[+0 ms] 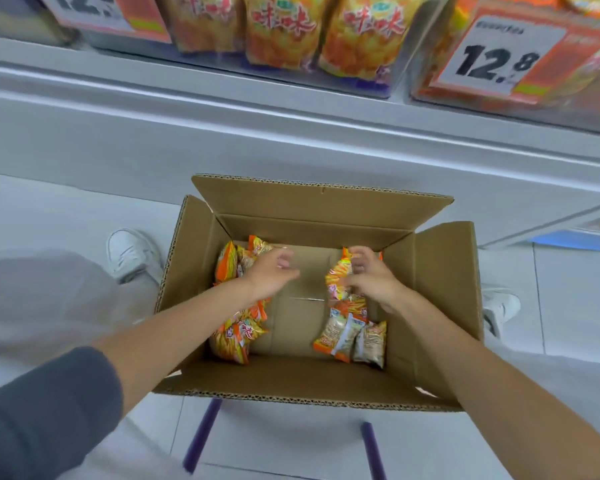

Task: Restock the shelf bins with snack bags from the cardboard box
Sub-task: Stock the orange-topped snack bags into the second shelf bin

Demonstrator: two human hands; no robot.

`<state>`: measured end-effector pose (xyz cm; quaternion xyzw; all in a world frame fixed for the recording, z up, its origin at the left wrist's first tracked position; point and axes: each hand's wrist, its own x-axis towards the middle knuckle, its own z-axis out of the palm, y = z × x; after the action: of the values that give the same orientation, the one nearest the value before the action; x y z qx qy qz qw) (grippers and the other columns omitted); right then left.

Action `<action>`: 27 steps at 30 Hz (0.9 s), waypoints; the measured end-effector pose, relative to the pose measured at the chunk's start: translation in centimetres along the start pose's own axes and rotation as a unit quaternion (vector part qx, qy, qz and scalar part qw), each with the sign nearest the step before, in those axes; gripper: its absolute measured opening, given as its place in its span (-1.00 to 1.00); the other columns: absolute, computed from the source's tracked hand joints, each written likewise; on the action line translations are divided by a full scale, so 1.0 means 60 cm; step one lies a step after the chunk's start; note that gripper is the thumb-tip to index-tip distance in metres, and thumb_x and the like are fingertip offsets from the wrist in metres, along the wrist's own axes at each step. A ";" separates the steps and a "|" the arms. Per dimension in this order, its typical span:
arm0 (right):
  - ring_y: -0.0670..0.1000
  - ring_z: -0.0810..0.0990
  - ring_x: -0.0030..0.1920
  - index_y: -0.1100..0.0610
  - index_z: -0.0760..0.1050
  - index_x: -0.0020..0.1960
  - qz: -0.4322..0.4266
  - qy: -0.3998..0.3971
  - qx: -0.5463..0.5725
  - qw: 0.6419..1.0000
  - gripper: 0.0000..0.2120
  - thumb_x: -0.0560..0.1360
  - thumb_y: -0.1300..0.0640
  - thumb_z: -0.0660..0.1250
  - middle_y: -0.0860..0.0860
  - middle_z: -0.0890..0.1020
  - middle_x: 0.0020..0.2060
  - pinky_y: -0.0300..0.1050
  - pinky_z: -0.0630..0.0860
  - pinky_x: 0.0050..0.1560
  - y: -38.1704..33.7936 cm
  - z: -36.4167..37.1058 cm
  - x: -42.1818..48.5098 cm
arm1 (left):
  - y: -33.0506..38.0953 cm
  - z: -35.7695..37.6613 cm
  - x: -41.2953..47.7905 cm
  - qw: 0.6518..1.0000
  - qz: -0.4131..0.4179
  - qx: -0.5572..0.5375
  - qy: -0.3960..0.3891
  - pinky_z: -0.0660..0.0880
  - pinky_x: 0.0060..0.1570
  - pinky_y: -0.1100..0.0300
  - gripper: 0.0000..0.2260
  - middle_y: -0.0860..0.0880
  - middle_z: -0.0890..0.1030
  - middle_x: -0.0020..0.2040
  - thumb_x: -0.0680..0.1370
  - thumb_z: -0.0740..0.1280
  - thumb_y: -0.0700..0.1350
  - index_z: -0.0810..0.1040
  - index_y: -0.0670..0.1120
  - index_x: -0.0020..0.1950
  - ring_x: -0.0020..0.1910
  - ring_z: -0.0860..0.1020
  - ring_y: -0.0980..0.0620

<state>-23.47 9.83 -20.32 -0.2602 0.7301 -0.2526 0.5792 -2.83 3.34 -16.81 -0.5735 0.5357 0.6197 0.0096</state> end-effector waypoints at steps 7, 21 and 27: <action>0.09 0.60 0.14 0.15 0.40 0.35 -0.063 -0.158 0.090 0.981 -0.55 0.48 0.30 0.39 0.13 0.60 0.14 -0.04 0.54 0.15 -0.095 0.001 -0.081 | 0.019 0.001 -0.023 0.991 0.005 -0.091 -0.093 0.56 0.12 0.10 -0.45 -0.06 0.66 0.14 0.44 0.50 -0.22 0.41 -0.07 0.39 0.12 0.62 0.01; -0.01 0.54 0.24 0.05 0.43 0.34 -0.027 -0.127 -0.061 0.990 -0.49 0.43 0.14 0.49 0.05 0.57 0.22 -0.09 0.42 0.31 -0.034 -0.016 -0.050 | -0.007 -0.005 -0.031 0.994 0.000 -0.103 -0.040 0.58 -0.07 0.23 -0.52 -0.05 0.61 0.19 0.46 0.47 -0.28 0.47 -0.09 0.35 0.13 0.59 0.04; 0.10 0.52 0.22 0.19 0.37 0.39 0.075 0.043 -0.198 0.976 -0.47 0.48 0.16 0.45 0.09 0.49 0.30 -0.18 0.42 0.06 0.096 -0.007 0.041 | -0.046 0.003 0.008 0.993 -0.066 -0.101 -0.005 0.53 -0.15 0.27 -0.52 -0.08 0.59 0.22 0.47 0.46 -0.29 0.45 -0.13 0.36 0.18 0.56 -0.02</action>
<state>-24.87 12.46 -25.83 -0.3033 0.8073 -0.0696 0.5015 -1.40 4.36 -19.00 -0.6023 0.4318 0.6714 -0.0049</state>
